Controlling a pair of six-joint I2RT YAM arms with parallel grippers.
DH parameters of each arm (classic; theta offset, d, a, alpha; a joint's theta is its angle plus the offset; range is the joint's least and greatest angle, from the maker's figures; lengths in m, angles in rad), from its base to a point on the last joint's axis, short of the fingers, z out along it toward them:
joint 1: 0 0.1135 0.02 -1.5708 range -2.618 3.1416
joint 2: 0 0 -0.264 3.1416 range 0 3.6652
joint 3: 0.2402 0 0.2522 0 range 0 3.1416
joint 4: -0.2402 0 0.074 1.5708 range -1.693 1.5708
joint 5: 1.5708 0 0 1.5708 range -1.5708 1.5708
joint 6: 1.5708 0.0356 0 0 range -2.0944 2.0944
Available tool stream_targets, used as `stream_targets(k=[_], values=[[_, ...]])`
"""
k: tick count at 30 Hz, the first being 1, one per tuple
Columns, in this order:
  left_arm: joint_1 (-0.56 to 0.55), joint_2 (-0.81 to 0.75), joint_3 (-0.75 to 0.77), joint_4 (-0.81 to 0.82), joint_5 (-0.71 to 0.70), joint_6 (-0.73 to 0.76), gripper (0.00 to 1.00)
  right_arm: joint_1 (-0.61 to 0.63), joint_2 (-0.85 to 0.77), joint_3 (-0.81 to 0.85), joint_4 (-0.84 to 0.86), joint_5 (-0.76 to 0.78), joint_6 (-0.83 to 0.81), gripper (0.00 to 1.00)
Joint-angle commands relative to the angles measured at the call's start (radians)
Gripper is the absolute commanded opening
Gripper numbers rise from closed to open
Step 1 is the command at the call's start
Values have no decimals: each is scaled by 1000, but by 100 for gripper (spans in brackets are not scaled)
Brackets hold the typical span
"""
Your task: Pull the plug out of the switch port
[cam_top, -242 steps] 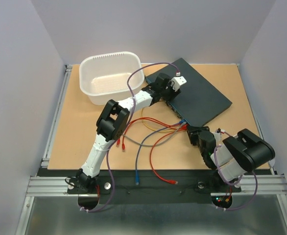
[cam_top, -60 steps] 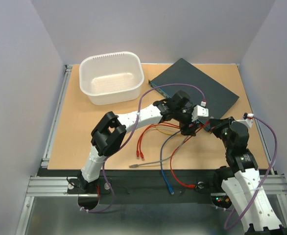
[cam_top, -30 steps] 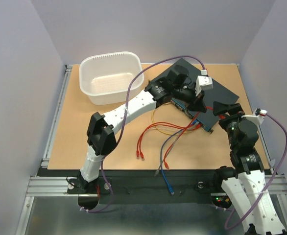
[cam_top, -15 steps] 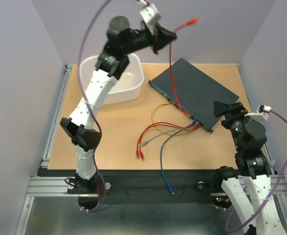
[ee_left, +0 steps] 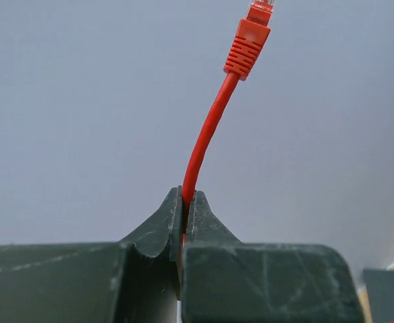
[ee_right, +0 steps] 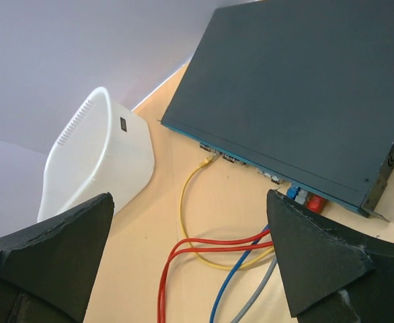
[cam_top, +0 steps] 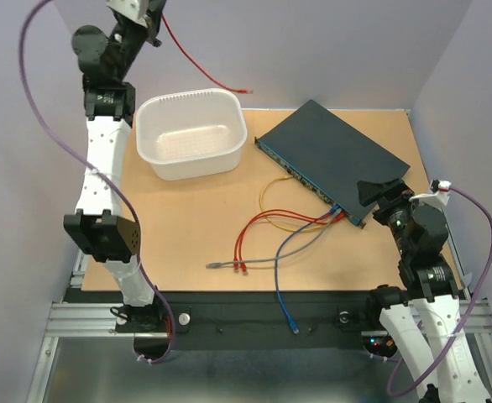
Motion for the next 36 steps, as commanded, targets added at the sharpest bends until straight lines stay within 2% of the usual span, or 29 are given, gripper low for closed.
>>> stream_targets(k=[1,5,9,12,13,14,15,17,23,26,28,30,31,33,34,36], values=[[14,113,-162,80,-46,112,0,3,-21,-22,21,-19,2,100],[34,185,-316,107,-97,228,0,3,-38,-42,19,-24,14,100],[36,125,-618,162,-92,354,0,3,-32,-51,19,-34,14,100],[36,148,-701,164,-127,446,0,3,-9,-50,24,-44,8,100],[59,148,-698,141,-127,446,5,3,-1,-47,24,-47,8,100],[59,168,-665,79,-150,464,78,3,5,-45,22,-51,3,100],[61,171,-643,45,-155,465,98,3,17,-37,24,-56,2,100],[62,133,-606,-4,-135,431,99,3,32,-34,22,-59,0,100],[50,-45,-517,8,-81,218,99,3,152,-88,22,-97,49,100],[47,-109,-509,-14,-69,155,99,3,152,-125,25,-78,88,100],[-14,-137,-528,-32,-64,148,99,1,135,-161,39,-58,120,100],[-92,-156,-540,-119,-78,211,99,3,115,-233,94,-51,175,100],[-187,-153,-554,-147,-92,262,99,3,112,-257,157,-56,192,100],[-272,-127,-569,-208,-109,297,99,3,125,-306,227,-62,227,97],[-351,-113,-581,-216,-114,303,99,3,158,-339,288,-65,249,94],[-412,-56,-572,-219,-121,302,99,1,200,-363,336,-73,261,89]])
